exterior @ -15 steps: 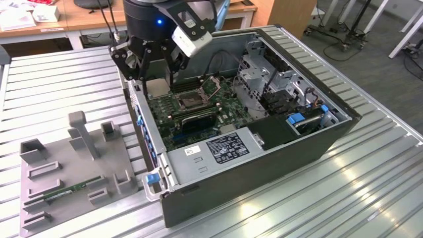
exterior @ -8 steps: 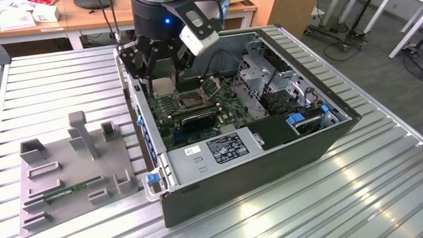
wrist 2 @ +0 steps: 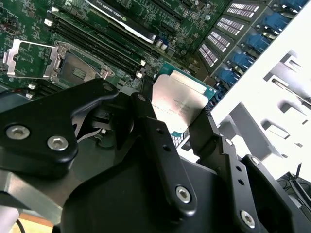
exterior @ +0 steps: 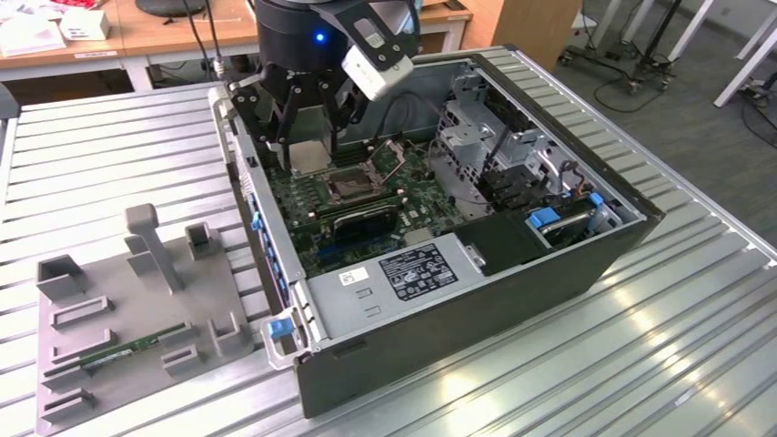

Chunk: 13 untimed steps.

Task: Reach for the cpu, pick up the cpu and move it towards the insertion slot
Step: 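Pick up the cpu and move it towards the insertion slot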

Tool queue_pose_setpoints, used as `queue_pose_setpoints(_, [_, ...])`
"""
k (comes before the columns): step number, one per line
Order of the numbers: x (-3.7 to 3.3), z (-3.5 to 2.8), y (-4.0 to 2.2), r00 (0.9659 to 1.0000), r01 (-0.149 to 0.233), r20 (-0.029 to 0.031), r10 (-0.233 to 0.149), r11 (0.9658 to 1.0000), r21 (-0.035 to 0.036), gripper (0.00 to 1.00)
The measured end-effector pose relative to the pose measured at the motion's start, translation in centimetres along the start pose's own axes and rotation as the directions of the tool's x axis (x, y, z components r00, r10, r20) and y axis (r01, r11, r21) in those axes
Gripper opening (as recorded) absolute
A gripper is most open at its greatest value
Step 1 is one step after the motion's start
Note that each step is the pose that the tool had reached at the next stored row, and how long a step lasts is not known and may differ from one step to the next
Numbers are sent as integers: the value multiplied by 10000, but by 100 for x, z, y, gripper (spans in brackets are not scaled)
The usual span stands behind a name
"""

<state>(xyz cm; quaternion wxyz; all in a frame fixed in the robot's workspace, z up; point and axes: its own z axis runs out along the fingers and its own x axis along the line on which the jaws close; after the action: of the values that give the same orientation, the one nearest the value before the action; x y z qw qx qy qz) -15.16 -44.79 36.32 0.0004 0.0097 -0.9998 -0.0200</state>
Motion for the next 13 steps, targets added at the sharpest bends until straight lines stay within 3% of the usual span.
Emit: queue_pose_setpoints(13, [-23,0,1,10000,0,0,0,10000,-3,54])
